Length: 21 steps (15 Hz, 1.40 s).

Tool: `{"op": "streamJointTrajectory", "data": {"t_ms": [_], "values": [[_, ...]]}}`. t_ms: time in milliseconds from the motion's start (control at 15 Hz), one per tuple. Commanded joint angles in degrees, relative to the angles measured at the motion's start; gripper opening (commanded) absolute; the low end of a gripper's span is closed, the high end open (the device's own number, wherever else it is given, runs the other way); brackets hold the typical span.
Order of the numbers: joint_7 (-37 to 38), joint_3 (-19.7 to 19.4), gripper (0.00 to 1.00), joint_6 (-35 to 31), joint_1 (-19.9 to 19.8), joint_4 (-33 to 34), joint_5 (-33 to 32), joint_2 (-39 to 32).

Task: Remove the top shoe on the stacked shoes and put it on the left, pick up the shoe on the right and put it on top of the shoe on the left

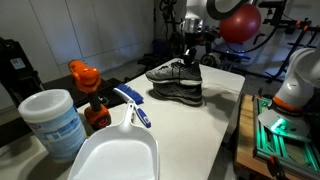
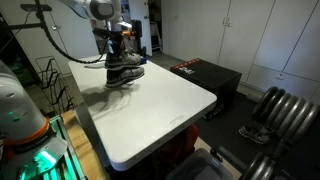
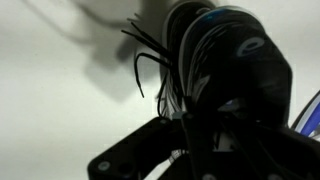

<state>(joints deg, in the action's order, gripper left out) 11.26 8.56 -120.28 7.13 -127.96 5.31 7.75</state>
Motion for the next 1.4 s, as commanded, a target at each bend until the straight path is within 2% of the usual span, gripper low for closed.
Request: {"op": "streamJointTrajectory", "data": {"t_ms": [0,600,1333], "values": [[1.6,0.3,0.03,2.4,0.2,1.8,-0.7,-1.6],[6.6,0.5,0.03,3.6,-0.4,1.0,-4.2,1.6],[4.9,0.8,0.04,5.1,0.1,1.4,-4.6,-0.6]]}}
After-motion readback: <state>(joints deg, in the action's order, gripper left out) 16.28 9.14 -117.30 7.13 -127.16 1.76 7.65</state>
